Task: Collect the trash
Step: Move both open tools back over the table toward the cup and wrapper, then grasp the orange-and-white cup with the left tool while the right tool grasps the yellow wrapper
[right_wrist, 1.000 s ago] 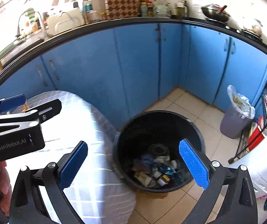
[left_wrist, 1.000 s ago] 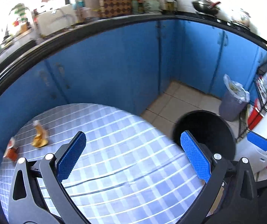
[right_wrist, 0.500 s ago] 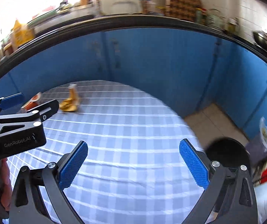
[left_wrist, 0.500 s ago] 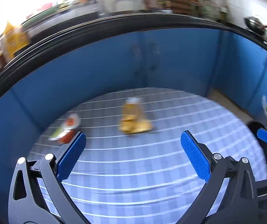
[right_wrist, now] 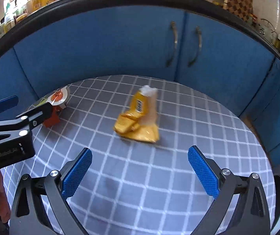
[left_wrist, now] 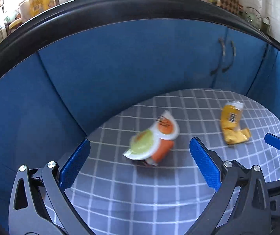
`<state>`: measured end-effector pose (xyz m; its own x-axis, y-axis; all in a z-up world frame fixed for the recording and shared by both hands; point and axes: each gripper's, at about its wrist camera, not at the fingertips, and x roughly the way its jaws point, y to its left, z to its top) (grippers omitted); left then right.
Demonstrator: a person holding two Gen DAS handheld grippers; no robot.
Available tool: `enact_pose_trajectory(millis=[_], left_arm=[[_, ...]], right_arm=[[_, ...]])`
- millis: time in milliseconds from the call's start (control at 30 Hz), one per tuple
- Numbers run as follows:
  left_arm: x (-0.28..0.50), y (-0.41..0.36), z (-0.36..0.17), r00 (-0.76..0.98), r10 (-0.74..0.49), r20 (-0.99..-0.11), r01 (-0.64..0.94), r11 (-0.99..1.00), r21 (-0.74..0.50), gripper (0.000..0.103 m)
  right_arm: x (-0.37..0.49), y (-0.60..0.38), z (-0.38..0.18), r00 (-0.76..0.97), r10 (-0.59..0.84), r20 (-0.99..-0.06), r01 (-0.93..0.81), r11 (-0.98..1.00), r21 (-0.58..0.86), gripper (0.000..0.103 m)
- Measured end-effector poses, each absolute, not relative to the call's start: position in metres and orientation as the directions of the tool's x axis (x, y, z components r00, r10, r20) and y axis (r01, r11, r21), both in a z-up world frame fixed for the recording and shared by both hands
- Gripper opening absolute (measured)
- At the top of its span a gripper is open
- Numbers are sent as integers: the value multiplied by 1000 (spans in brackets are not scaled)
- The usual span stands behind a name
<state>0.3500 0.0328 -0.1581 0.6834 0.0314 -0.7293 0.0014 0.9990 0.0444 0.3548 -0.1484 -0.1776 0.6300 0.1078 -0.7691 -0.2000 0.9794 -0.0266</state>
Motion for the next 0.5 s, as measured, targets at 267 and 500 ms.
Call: enact_pose_trajectory(millis=[267, 500], left_arm=[[364, 44, -167, 679, 6, -735, 27, 999, 33, 100], [369, 40, -174, 666, 2, -746, 32, 999, 31, 100]], right_arm=[[387, -132, -186, 611, 89, -787, -199, 979, -44, 96], [404, -126, -194, 595, 99, -797, -213, 976, -38, 96]])
